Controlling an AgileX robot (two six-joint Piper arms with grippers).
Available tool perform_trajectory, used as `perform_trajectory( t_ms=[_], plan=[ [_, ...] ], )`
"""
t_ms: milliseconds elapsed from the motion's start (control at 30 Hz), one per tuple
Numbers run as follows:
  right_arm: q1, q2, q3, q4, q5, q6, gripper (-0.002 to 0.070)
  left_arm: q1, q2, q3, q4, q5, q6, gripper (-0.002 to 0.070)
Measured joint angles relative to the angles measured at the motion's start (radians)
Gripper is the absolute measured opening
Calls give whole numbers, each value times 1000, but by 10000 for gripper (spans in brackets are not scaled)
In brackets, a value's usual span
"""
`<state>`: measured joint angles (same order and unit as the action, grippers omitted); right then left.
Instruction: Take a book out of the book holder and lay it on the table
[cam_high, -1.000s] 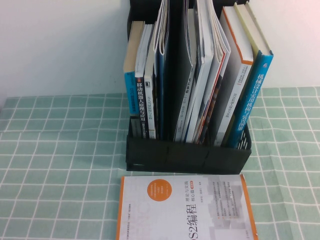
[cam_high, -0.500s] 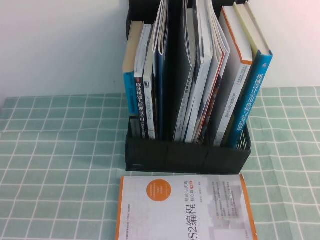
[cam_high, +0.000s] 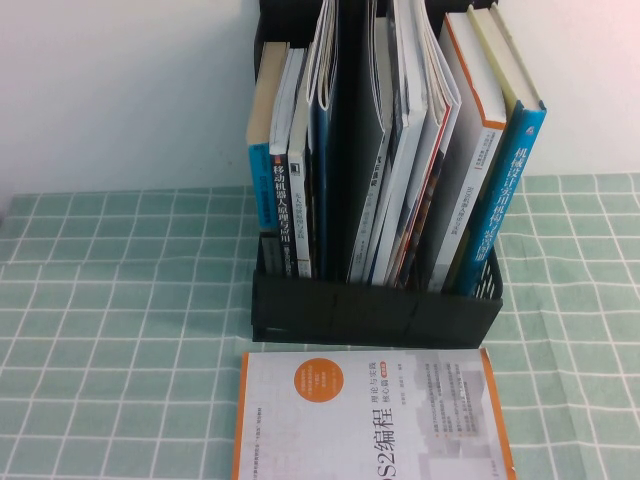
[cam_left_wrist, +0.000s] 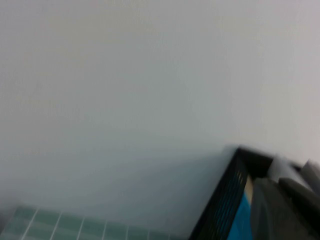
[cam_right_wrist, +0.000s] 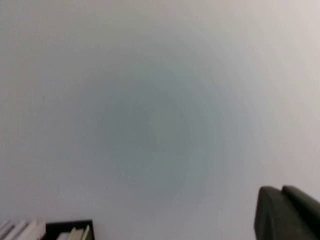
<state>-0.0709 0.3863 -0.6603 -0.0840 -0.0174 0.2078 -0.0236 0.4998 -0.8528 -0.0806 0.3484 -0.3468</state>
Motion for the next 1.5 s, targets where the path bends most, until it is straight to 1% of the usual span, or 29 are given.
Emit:
perform_trajectory(
  t_ms=[67, 167, 300, 400, 567, 600, 667, 733, 800, 900, 967, 1067, 1167, 1300, 1400, 1500],
  plan=[
    [0, 88, -49, -2, 133, -4, -2, 0, 93, -54, -19, 111, 66, -3],
    [0, 174, -71, -30, 297, -79, -2, 0, 197, -74, -50, 174, 161, -3],
    [12, 215, -71, -31, 388, -136, -2, 0, 267, -74, -159, 214, 227, -3],
    [45, 217, -73, 48, 452, -148, -2, 0, 306, -74, -324, 252, 389, -3],
    [109, 256, -31, 177, 527, -238, -2, -2, 404, -75, -785, 364, 890, -3],
    [120, 270, -13, 207, 535, -264, -2, -2, 429, -78, -865, 384, 953, -3],
    [139, 292, 18, 265, 546, -325, -2, -4, 497, -96, -973, 428, 1063, -3],
    [155, 309, 49, 342, 546, -403, -2, -22, 563, -127, -1011, 441, 1129, -3],
    [165, 322, 75, 413, 542, -481, -2, -62, 624, -172, -1009, 434, 1163, -3],
    [168, 339, 91, 512, 534, -587, -2, -182, 710, -267, -952, 397, 1176, -3],
    [168, 351, 93, 554, 525, -646, -2, -279, 766, -337, -884, 346, 1160, -3],
    [168, 360, 93, 594, 500, -705, -2, -404, 848, -439, -774, 279, 1120, -3],
    [168, 360, 93, 609, 488, -734, -2, -494, 943, -545, -703, 255, 1101, -3],
    [168, 360, 93, 613, 482, -750, -2, -576, 1065, -691, -652, 252, 1097, -3],
    [168, 360, 93, 613, 482, -761, -2, -600, 1143, -781, -629, 252, 1094, -3],
    [168, 360, 93, 613, 478, -771, -2, -607, 1216, -858, -603, 252, 1092, -3]
  ],
)
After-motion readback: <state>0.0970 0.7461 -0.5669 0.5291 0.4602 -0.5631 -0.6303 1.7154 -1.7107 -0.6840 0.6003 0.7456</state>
